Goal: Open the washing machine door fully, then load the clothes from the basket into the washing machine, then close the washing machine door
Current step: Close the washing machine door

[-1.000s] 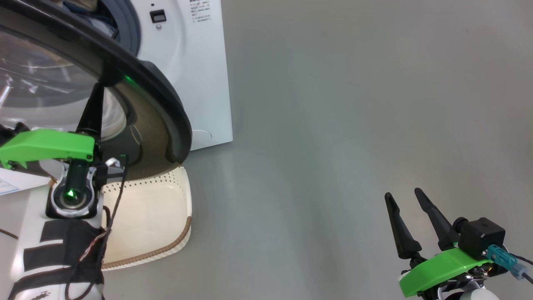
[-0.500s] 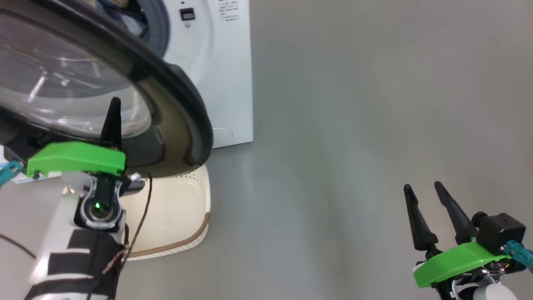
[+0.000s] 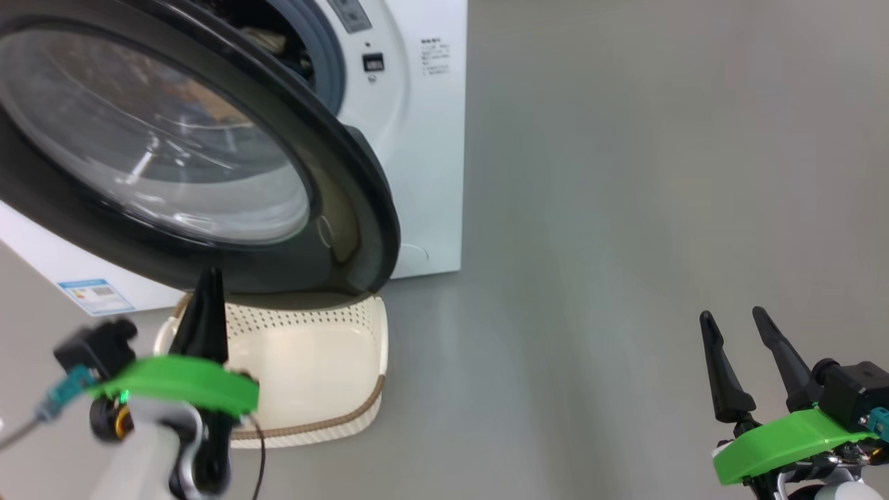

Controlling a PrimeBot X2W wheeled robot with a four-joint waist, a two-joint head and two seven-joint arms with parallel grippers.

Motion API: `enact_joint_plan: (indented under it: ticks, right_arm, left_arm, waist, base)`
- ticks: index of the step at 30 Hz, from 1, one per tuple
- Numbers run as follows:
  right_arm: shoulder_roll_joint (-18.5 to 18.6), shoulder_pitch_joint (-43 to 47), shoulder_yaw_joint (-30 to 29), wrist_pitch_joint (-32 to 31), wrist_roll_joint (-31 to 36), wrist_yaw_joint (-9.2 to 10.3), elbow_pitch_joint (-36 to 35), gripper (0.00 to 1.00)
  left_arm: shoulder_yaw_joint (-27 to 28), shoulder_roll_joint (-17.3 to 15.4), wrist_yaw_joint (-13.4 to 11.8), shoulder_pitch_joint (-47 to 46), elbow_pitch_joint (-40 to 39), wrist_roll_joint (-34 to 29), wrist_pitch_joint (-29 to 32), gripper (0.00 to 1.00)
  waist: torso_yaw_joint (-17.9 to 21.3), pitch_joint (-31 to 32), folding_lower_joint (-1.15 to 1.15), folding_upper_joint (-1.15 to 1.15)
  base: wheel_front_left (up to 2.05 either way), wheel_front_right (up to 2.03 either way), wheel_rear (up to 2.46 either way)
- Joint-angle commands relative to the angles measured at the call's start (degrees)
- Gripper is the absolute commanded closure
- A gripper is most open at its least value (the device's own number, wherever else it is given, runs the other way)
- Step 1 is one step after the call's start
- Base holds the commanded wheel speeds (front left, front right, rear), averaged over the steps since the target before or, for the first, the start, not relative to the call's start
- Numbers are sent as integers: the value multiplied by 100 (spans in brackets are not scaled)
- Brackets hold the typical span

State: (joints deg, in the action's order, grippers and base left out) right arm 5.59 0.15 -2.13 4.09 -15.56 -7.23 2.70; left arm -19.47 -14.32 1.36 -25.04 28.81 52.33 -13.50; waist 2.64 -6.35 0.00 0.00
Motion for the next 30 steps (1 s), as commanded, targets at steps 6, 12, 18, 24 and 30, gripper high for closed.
enact_joint_plan:
  ticks: [6,12,18,24,30]
  right_arm:
    - [193,1,176,-93,122,-25,-209,0]
    - [303,120,226,-158,131,-25,-215,0]
    - [356,299,229,-222,122,-25,-233,0]
    - [337,405,238,-268,138,-25,-290,0]
    - [296,451,240,-284,138,-25,-307,0]
  left_arm:
    - [140,-331,-636,741,-764,-726,-132,0]
    - [297,-404,-1161,1658,-1497,-1243,-147,0]
    - [446,-387,-1427,2346,-2093,-1607,-149,0]
    - [488,-369,-1494,2634,-2389,-1858,-149,0]
    - [465,-369,-1522,2754,-2518,-2006,-150,0]
  waist:
    - [-161,307,0,0]
    - [-256,502,0,0]
    - [-379,674,0,0]
    - [-411,710,0,0]
    - [-387,724,0,0]
  base:
    - [0,0,0]
    - [0,0,0]
    - [0,0,0]
    - [0,0,0]
    - [0,0,0]
